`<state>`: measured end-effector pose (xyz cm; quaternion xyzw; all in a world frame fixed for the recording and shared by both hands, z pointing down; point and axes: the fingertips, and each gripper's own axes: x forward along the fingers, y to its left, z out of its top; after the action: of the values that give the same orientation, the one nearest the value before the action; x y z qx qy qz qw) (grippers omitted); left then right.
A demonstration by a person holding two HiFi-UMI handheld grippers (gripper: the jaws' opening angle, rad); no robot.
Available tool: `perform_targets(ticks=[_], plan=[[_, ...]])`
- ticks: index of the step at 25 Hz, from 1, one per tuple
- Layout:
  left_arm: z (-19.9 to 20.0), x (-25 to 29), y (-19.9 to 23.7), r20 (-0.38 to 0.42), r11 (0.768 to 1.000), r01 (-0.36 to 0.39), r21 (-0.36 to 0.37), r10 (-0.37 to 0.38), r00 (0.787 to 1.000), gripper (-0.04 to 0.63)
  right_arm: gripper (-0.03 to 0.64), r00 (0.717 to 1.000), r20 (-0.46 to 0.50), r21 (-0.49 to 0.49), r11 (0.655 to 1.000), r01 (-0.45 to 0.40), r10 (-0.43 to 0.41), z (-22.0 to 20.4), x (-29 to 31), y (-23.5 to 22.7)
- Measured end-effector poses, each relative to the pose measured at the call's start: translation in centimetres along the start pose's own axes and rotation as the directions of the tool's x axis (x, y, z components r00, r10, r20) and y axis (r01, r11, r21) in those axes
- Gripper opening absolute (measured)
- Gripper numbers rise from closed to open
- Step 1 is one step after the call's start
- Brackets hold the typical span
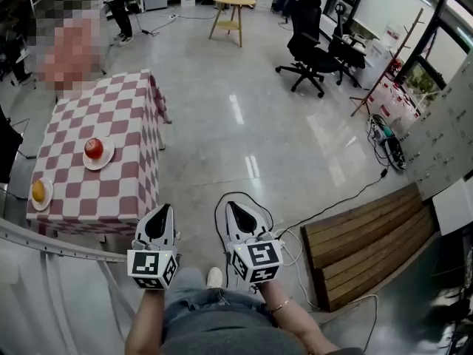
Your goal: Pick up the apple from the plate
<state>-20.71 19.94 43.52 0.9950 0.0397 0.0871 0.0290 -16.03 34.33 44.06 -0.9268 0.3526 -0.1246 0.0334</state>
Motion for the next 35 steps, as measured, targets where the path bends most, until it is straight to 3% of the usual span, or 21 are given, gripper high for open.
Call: perform_targets(ticks=[7, 15, 25, 35], plan=[[0.0, 1.2, 2.1, -0.022, 0.997, -0.073, 0.000, 0.073, 0.997, 0.016, 0.009, 1.000, -0.025, 0.023, 1.000, -0.008, 0.008, 0.0, 1.1, -1.5], [1.0, 4.9, 5.1, -0.025, 0.997, -0.082, -0.004, 0.082, 0.996, 0.017, 0.011, 1.000, -0.021, 0.034, 0.999, 0.008, -0.008, 1.2, 5.4, -2.6], [0.6, 13.4, 9.4, -0.081, 0.997, -0.076, -0.033, 0.073, 0.994, 0.017, 0.009, 0.998, -0.066, 0.040, 0.999, 0.019, -0.016, 2.1, 13.2, -5.3], [1.7, 23.4, 17.6, -0.151, 0.994, -0.085, -0.067, 0.075, 0.986, 0.017, 0.009, 0.995, -0.101, 0.032, 0.999, 0.007, -0.003, 5.6, 26.3, -5.9]])
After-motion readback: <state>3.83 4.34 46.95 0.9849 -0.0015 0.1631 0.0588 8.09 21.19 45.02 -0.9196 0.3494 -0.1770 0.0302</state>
